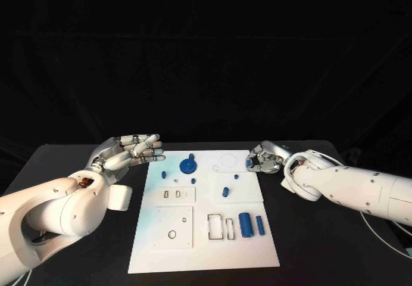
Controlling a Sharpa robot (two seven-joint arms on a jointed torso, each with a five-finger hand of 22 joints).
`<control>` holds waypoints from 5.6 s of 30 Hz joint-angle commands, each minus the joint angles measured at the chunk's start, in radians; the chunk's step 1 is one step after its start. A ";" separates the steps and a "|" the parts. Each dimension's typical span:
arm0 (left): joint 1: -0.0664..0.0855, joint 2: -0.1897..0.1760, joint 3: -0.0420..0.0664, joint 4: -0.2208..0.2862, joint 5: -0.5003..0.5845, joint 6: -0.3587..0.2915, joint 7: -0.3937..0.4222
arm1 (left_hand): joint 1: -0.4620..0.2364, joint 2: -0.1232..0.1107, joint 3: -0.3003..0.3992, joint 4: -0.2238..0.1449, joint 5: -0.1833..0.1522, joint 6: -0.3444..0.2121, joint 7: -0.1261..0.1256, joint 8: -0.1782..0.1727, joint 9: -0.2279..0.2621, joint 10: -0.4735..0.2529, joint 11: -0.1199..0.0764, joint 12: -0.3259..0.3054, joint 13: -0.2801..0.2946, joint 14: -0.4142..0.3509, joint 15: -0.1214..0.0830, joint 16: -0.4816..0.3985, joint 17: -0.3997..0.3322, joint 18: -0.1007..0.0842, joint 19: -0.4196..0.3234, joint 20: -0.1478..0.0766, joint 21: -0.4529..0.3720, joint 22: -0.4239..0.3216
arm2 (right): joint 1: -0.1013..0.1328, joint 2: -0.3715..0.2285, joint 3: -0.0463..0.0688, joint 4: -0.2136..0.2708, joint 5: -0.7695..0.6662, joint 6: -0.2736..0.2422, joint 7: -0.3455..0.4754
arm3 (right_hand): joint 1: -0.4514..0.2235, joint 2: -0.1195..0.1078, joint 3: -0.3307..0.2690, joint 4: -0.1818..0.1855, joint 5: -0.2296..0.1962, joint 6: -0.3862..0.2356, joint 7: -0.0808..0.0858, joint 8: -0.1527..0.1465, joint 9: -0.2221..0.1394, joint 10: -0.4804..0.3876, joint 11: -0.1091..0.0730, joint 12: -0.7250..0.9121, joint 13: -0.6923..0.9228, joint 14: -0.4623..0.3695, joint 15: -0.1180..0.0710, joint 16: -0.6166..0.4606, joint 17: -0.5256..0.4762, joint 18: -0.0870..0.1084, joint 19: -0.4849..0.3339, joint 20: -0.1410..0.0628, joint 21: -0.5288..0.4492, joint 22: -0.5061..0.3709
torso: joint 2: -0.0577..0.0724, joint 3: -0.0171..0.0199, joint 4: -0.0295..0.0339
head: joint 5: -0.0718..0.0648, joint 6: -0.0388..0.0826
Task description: Assemble the parts on the task board
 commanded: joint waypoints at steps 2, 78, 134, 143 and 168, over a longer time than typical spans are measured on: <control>0.001 0.001 0.001 0.001 -0.004 0.019 0.002 | 0.010 0.001 -0.005 0.002 -0.005 0.001 0.004 -0.007 -0.001 0.003 0.003 -0.004 -0.001 0.004 0.001 -0.006 0.001 0.012 0.005 0.001 0.006 -0.001 | 0.001 -0.005 0.001 0.027 0.042 -0.071 0.021 | -0.023 0.020 0.026 -0.007 0.045 0.009 -0.016 0.035 0.035 0.013 -0.006 0.008 0.010 0.086 -0.013 0.003 0.177 0.022 -0.006 -0.007 -0.073 -0.032 | -0.001 -0.0004 0.0005 | 0.002 -0.001; 0.000 0.025 -0.008 -0.029 -0.004 0.035 -0.011 | 0.012 0.003 -0.005 0.001 -0.005 0.003 0.003 -0.008 -0.001 0.005 0.003 -0.006 -0.001 0.006 0.001 -0.008 0.002 0.012 0.004 0.002 0.005 -0.001 | 0.008 0.308 -0.025 0.204 -0.399 0.177 -0.346 | -0.158 -0.028 0.059 -0.018 0.049 -0.056 -0.006 0.035 0.084 0.013 0.001 -0.013 0.029 0.089 -0.016 0.004 0.184 0.125 0.102 -0.019 -1.095 -1.114 | -0.011 -0.0017 0.0075 | 0.067 -0.039; 0.007 0.131 -0.008 -0.231 -0.604 0.339 -0.518 | -0.109 0.032 -0.050 0.031 -0.002 0.157 -0.095 0.028 0.036 0.320 -0.122 0.203 0.167 0.422 -0.171 0.691 0.602 0.007 0.291 -0.175 0.391 0.204 | 0.123 0.084 -0.006 0.310 0.419 -0.088 0.117 | 0.008 -0.025 -0.168 0.145 0.062 -0.094 0.035 -0.008 0.013 -0.325 0.050 -0.615 -0.514 -0.226 0.050 -0.669 -0.606 0.126 -0.248 0.092 -1.258 -1.244 | -0.049 0.0064 0.0039 | 0.077 -0.043; 0.040 0.235 -0.009 -0.319 -0.889 0.481 -0.788 | -0.206 0.061 -0.134 0.031 -0.006 0.179 -0.134 0.097 0.139 0.295 -0.164 0.640 0.596 0.512 -0.188 1.285 1.281 -0.050 0.414 -0.210 0.855 0.746 | 0.152 -0.030 -0.005 0.330 0.628 -0.032 0.164 | 0.025 -0.057 -0.064 0.169 0.056 -0.043 0.039 -0.045 -0.009 -0.162 0.069 -0.992 -0.884 -0.225 0.082 -1.157 -0.880 0.126 -0.343 0.123 -1.266 -1.246 | -0.061 0.0080 0.0022 | 0.081 -0.057; 0.088 0.464 -0.029 -0.498 -1.067 0.655 -0.981 | -0.287 0.093 -0.237 0.032 -0.006 0.156 -0.152 0.195 0.320 0.363 -0.182 1.028 1.025 0.557 -0.207 1.405 1.443 -0.117 0.596 -0.230 1.091 1.157 | 0.155 -0.079 -0.007 0.324 0.663 -0.051 0.173 | -0.035 -0.088 -0.030 0.130 0.075 -0.031 0.069 -0.107 -0.032 -0.090 0.093 -1.185 -1.087 -0.197 0.107 -1.420 -1.044 0.116 -0.205 0.108 -1.183 -1.203 | -0.063 0.0089 0.0011 | 0.087 -0.071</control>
